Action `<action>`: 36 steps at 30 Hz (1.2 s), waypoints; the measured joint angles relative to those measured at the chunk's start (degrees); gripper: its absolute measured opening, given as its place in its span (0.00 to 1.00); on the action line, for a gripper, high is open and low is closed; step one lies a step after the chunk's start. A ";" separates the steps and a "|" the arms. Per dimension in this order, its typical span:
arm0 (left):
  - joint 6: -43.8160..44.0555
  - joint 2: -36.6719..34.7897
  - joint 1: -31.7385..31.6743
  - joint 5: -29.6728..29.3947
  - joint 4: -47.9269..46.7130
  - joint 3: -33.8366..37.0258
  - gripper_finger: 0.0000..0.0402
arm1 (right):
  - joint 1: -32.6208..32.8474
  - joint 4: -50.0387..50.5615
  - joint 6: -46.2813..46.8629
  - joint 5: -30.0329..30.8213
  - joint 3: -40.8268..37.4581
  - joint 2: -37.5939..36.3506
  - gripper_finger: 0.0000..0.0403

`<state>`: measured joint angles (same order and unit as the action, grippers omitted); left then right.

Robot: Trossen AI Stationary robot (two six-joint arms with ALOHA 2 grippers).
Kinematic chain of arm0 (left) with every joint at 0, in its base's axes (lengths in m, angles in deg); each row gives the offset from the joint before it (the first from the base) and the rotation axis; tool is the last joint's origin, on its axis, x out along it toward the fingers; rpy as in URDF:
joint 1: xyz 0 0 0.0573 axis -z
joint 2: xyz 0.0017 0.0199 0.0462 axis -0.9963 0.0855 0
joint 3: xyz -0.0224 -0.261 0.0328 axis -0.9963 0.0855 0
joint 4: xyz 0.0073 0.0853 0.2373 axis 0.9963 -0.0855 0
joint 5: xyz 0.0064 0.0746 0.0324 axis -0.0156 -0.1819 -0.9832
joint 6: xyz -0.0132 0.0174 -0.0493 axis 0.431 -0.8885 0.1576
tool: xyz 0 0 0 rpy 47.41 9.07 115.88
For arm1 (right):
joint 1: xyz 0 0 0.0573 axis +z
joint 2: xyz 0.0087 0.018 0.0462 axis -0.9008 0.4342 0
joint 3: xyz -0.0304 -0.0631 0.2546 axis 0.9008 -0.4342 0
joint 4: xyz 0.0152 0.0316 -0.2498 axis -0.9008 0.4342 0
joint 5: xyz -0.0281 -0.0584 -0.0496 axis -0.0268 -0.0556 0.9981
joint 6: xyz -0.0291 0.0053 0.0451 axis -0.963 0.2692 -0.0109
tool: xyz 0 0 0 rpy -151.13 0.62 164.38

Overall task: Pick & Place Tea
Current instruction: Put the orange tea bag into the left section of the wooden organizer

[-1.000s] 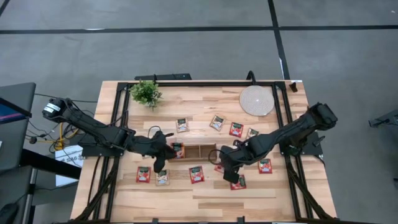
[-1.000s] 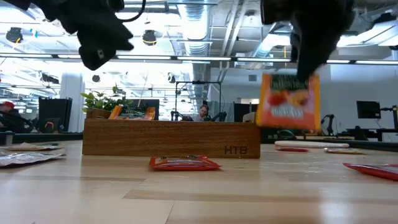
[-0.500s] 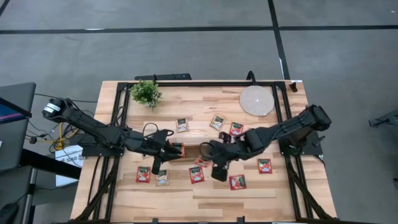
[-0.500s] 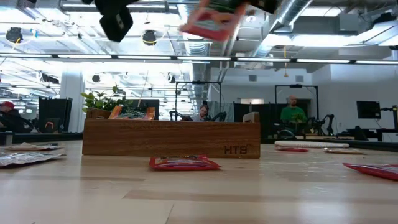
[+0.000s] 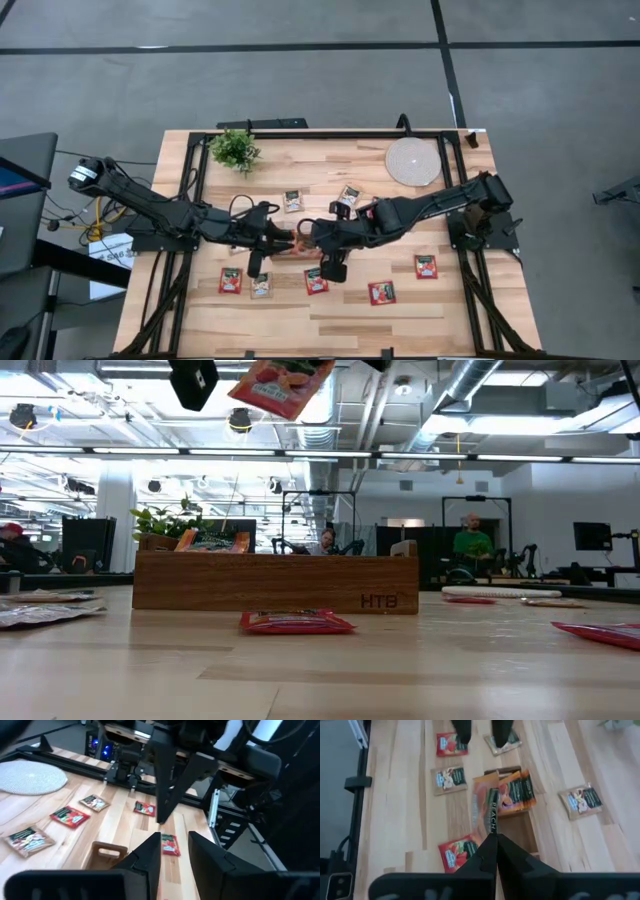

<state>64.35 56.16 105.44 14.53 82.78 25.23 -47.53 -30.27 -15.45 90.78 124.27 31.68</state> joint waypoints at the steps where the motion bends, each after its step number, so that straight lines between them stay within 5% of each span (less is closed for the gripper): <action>1: -0.02 0.02 0.00 -0.57 -0.24 0.00 0.24 | 0.02 0.05 -0.02 0.00 -0.02 0.00 0.00; 11: 0.44 0.01 -0.85 -0.58 -0.30 -0.02 0.34 | 0.11 -0.28 -0.39 0.02 -0.02 -0.35 0.00; 36: 2.80 2.69 -0.85 2.86 3.19 -0.02 0.35 | -1.11 -3.02 -1.95 0.00 -0.11 -0.35 0.00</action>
<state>67.15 58.85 104.58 17.39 85.97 25.21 -48.65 -33.28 -17.39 90.78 124.16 31.33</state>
